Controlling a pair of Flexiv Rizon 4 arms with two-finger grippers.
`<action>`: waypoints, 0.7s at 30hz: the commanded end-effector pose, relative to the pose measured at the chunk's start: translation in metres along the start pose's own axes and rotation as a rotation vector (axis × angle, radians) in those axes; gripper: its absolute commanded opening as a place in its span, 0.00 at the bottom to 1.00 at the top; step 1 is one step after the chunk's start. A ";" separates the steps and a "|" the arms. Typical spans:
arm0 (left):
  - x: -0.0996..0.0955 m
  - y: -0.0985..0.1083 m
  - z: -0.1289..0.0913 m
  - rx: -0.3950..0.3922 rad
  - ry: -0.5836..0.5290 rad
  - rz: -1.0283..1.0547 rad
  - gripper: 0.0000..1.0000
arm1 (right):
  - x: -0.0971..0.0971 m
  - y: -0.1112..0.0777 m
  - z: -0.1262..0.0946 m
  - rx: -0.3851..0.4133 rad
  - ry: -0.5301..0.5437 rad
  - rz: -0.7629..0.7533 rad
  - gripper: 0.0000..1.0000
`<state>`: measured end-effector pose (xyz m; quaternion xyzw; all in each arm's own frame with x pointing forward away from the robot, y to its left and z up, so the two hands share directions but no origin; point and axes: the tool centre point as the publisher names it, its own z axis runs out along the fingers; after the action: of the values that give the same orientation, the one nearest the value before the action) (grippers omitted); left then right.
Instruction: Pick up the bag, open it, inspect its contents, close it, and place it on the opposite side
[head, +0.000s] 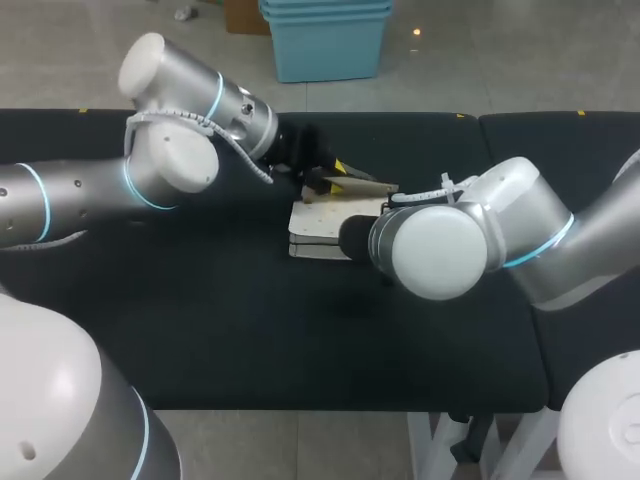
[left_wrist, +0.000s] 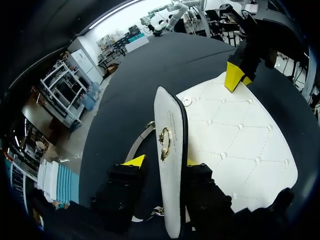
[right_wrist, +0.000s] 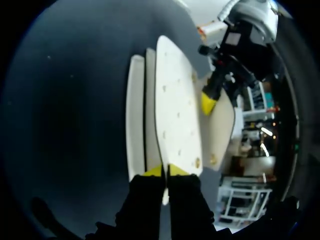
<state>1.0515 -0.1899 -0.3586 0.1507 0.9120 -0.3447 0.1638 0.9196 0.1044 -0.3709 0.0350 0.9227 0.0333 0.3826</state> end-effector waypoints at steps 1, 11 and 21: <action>-0.005 0.003 0.004 -0.001 0.014 -0.008 0.24 | 0.004 -0.003 0.002 -0.016 -0.046 0.000 0.00; -0.009 0.010 0.006 0.011 0.039 -0.054 0.00 | 0.004 -0.003 0.002 -0.016 -0.046 0.000 0.00; -0.013 0.008 0.001 0.049 0.049 -0.063 0.00 | 0.003 -0.004 -0.001 -0.011 -0.040 0.007 0.00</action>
<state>1.0637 -0.1878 -0.3598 0.1322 0.9126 -0.3649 0.1282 0.9203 0.1038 -0.3708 0.0375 0.9224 0.0337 0.3830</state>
